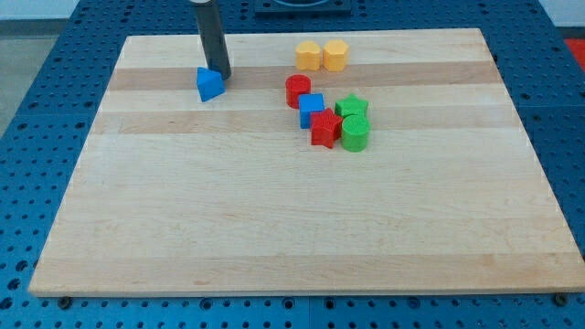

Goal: Separate the red circle from the group of blocks

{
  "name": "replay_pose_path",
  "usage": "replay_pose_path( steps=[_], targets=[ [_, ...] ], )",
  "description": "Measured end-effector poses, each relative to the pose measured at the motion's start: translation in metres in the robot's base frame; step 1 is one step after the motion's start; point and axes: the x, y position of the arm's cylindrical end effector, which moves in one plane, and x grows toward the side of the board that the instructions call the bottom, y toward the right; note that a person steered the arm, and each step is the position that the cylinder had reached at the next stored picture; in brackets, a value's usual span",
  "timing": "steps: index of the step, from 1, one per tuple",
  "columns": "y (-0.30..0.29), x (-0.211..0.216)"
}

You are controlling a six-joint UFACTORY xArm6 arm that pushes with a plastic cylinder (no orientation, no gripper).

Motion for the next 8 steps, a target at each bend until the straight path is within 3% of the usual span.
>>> replay_pose_path(
  steps=[2,6,8],
  targets=[
    [0.012,0.017],
    [0.126,0.002],
    [0.127,0.025]
  ],
)
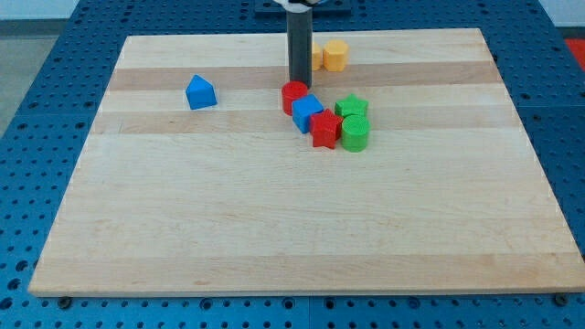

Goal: Separate the red circle from the group of blocks

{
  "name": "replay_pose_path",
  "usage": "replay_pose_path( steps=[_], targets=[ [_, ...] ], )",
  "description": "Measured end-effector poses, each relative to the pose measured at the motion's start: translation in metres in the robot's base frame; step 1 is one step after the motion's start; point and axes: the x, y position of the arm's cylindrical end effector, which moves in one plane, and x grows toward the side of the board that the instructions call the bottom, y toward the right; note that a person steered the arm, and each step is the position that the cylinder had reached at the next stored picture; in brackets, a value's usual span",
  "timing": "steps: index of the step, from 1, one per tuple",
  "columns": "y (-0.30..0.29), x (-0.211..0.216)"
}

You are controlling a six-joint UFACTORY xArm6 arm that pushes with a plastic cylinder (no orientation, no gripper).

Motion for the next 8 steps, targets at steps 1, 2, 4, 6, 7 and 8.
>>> replay_pose_path(
  steps=[1,2,4,6,7,8],
  targets=[
    [0.0,0.009],
    [0.0,0.019],
    [-0.022,0.04],
    [-0.068,0.089],
    [-0.077,0.118],
    [-0.068,0.15]
  ],
)
